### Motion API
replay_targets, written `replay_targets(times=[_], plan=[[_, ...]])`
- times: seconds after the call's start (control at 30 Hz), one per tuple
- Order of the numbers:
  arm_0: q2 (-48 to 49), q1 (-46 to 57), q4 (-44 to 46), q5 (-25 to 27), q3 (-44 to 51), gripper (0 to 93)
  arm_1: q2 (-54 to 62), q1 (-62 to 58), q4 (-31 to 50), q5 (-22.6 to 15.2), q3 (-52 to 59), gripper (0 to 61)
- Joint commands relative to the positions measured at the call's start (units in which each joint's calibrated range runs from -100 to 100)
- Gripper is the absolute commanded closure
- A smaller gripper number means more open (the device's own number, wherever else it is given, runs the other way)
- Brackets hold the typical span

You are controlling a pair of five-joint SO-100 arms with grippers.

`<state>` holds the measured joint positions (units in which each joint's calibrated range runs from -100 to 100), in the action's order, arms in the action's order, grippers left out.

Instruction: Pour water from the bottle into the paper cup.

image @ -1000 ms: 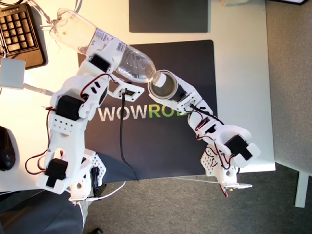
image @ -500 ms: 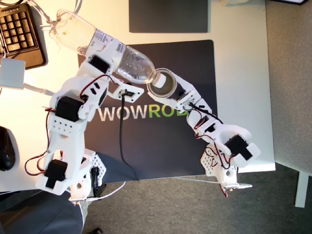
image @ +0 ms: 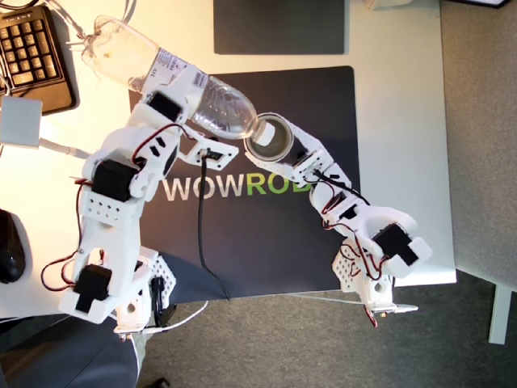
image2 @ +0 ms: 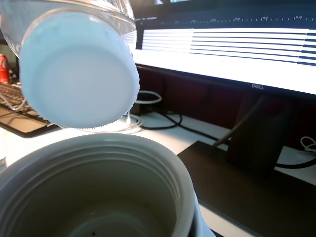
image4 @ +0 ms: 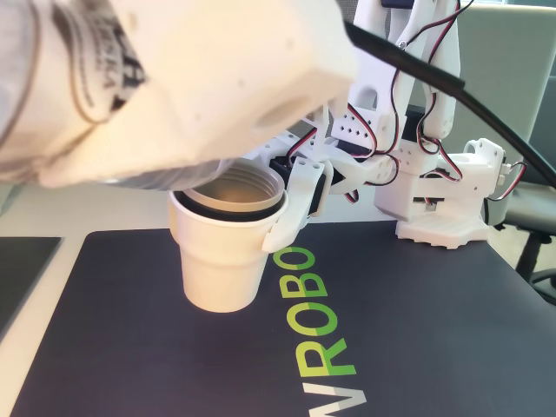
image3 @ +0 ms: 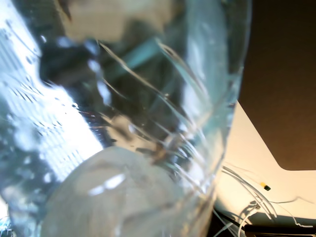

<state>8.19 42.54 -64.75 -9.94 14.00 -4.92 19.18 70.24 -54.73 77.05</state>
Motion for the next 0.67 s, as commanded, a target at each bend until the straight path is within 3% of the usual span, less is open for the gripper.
replay_targets(times=[0.0, 0.63], plan=[[9.4, 0.3, 0.7, 0.8, 0.6, 92.7, 3.2, -0.8, 0.0, -0.1, -4.0, 61.2], [11.4, 0.7, 0.4, 1.1, -1.2, 92.7, 3.6, -1.0, -0.1, 0.1, -3.0, 61.2]])
